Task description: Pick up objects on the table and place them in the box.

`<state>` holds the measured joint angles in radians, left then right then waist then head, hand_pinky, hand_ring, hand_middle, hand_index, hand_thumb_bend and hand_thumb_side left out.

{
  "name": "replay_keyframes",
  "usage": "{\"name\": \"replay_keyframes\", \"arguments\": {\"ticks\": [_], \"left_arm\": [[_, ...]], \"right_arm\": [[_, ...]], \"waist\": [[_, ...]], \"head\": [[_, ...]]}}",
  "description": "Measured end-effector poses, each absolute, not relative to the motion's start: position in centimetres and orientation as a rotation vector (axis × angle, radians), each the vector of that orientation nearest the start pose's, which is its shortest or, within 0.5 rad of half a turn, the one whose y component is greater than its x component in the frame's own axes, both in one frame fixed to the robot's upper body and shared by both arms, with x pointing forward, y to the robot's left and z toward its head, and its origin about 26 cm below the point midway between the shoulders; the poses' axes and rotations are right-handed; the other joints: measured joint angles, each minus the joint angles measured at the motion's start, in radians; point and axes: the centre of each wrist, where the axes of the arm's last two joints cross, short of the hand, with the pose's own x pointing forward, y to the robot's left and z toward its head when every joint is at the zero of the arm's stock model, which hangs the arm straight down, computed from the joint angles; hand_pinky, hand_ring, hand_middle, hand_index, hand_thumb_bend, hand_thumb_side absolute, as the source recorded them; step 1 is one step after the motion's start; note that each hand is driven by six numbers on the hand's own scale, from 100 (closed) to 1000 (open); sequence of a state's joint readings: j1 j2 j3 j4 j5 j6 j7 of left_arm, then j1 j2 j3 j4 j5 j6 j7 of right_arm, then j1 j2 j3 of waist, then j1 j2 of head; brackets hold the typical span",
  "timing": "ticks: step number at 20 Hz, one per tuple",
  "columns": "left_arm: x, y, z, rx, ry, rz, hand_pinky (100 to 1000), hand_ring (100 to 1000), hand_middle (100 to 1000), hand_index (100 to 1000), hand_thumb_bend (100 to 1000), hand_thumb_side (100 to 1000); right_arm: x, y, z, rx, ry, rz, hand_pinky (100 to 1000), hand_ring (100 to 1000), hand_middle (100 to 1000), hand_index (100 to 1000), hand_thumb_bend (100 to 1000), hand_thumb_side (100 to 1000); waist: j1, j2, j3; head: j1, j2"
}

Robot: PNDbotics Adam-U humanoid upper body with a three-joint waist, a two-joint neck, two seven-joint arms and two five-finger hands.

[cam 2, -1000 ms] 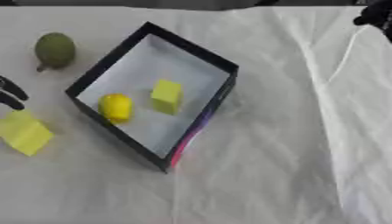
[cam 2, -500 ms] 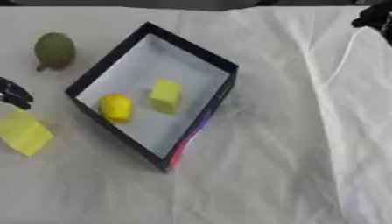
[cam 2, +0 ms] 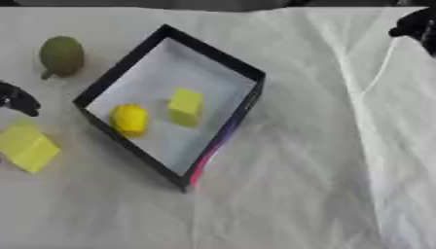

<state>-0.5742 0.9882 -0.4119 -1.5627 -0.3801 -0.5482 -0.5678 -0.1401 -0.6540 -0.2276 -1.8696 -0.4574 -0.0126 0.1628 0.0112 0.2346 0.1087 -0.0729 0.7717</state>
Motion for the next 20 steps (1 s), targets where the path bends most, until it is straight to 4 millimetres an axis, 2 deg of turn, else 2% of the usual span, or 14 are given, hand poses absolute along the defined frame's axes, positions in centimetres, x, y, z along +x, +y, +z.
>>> {"name": "replay_keyframes", "arguments": {"ticks": [12, 15, 20], "left_arm": [[37.0, 33.4, 20.5, -0.622, 1.964, 3.052, 852, 842, 780, 848, 455, 144], [37.1, 33.5, 20.4, -0.628, 1.958, 3.072, 859, 850, 802, 861, 457, 144], [36.9, 33.8, 20.3, -0.623, 1.973, 3.086, 869, 859, 804, 876, 456, 269]], "right_arm": [[28.4, -38.8, 20.1, -0.08, -2.055, 0.344, 952, 690, 612, 803, 100, 607], [28.4, -38.8, 20.1, -0.079, -2.054, 0.343, 952, 688, 611, 802, 100, 610], [28.4, -38.8, 19.8, -0.079, -2.046, 0.33, 952, 685, 608, 800, 100, 621]], "waist": [[0.0, 0.0, -0.006], [0.0, 0.0, -0.006], [0.0, 0.001, -0.005]], "head": [[0.0, 0.0], [0.0, 0.0], [0.0, 0.0]]}}
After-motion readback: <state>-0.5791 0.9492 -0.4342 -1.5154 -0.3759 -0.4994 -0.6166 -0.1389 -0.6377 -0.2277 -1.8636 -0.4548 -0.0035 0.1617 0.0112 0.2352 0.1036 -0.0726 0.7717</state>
